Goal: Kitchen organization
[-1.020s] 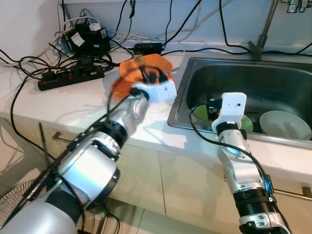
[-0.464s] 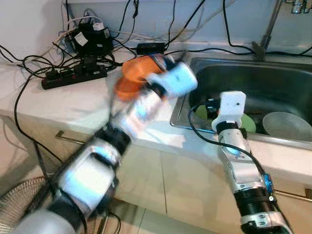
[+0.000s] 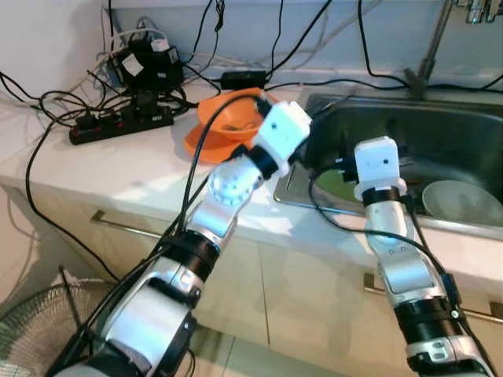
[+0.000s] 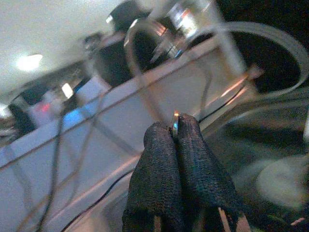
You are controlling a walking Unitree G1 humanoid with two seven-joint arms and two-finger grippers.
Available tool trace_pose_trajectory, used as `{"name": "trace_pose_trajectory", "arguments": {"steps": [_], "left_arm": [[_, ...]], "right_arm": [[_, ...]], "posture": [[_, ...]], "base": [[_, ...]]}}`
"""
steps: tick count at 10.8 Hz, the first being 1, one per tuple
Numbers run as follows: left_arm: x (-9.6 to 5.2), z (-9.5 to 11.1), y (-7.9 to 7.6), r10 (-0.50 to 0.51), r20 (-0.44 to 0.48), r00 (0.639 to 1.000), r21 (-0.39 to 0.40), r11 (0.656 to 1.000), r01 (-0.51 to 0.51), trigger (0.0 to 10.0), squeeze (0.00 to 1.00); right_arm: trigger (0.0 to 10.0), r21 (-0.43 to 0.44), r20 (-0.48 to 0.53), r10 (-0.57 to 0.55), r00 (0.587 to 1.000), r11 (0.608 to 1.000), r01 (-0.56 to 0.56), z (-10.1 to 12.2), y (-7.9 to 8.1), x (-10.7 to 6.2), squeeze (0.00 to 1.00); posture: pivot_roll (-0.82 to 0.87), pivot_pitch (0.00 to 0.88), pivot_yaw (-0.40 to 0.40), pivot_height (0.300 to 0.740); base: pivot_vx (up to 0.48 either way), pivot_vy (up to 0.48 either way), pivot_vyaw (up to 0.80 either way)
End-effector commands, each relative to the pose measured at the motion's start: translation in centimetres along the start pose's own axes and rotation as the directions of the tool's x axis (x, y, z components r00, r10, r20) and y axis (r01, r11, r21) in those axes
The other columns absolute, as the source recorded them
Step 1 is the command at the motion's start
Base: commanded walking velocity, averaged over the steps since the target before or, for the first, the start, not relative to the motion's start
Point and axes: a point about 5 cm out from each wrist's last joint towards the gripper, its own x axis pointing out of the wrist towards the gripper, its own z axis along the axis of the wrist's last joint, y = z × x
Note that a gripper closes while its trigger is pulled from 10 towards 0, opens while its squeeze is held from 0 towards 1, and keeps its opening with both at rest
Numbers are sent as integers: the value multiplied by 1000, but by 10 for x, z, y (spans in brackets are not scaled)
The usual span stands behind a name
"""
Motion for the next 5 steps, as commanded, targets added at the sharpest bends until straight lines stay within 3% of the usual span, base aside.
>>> {"name": "trace_pose_trajectory", "arguments": {"steps": [1, 2, 4, 5], "left_arm": [[-1, 3, -1, -28, 11, 1000, -30, 999, 28, 10000, 0], [-4, 5, -6, -66, 31, 997, -130, 989, 70, 10000, 0], [-9, 3, -7, -112, 11, 994, -179, 977, 112, 10000, 0], [-13, 2, -7, -135, -8, 991, -213, 968, 130, 10000, 0]], "right_arm": [[10000, -14, 69, 4, 998, 1000, -3, 15, 3, 5, 1000], [10000, -36, 75, 14, 997, 999, -11, 14, 4, 5, 1000], [10000, -61, 79, 38, 996, 998, -33, 13, 9, 3, 0], [10000, -66, 85, 32, 996, 997, -27, 15, 9, 4, 0]], "posture": [[-5, 0, 123, 740], [-7, 0, 124, 740], [-2, 0, 123, 740], [-2, 0, 123, 740]], "base": [[0, 0, 0], [0, 0, 0], [0, 0, 0], [0, 0, 0]]}}
